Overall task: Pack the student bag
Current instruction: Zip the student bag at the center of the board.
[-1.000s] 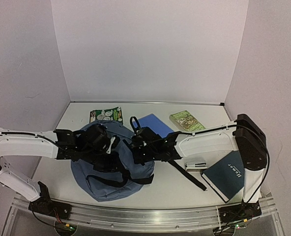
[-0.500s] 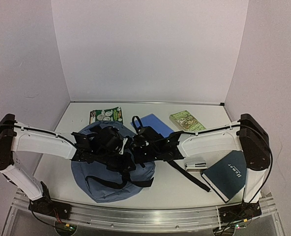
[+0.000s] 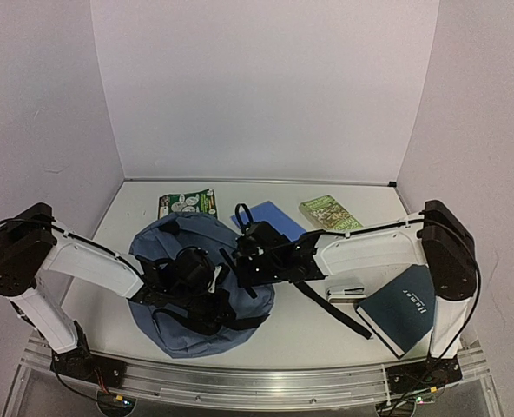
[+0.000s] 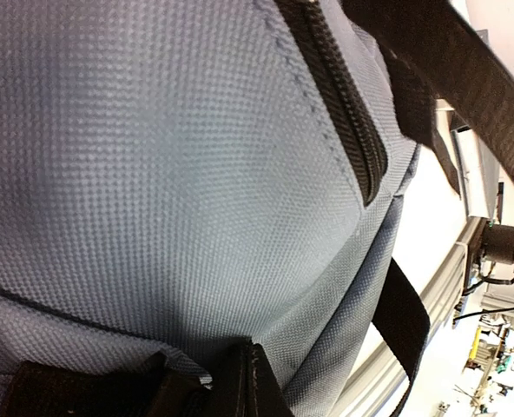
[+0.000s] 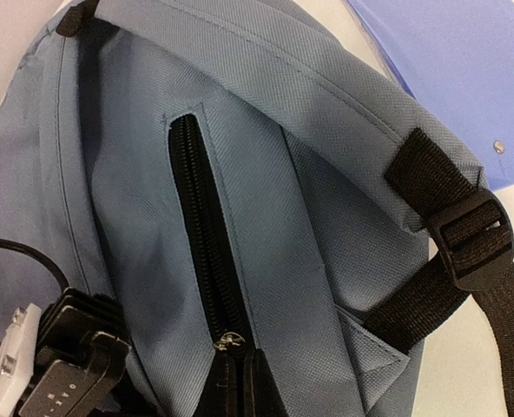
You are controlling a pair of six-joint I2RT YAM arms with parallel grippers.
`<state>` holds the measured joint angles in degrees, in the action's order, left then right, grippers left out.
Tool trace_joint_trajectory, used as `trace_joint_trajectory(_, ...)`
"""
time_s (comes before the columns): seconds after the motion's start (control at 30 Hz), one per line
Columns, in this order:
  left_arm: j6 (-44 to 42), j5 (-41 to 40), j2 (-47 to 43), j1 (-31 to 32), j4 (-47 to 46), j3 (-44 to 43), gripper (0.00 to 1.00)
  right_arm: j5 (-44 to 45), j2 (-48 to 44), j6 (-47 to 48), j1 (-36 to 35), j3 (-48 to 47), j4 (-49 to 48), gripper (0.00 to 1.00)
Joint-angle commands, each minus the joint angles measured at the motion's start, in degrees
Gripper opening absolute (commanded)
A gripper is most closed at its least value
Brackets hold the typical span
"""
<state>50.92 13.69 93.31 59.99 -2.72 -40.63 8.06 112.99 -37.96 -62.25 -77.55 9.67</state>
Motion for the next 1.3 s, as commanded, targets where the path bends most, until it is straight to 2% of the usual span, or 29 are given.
trace_joint_trajectory(0.0, 1.4, 1.4, 1.6, 0.2, 0.4, 2.4, 0.01, -0.8, 1.7, 1.8, 2.2, -4.6, -4.4, 0.00)
trace_joint_trajectory(0.63, 2.7, 3.0, 2.0, 0.2, 0.8, 3.2, 0.00, -3.0, 13.3, 9.2, 5.5, -20.6, -6.4, 0.00)
trace_joint_trajectory(1.27, 2.3, 0.1, 0.6, 0.2, 4.4, 1.6, 0.02, -7.4, 15.3, 13.1, 6.5, -26.3, -7.0, 0.00)
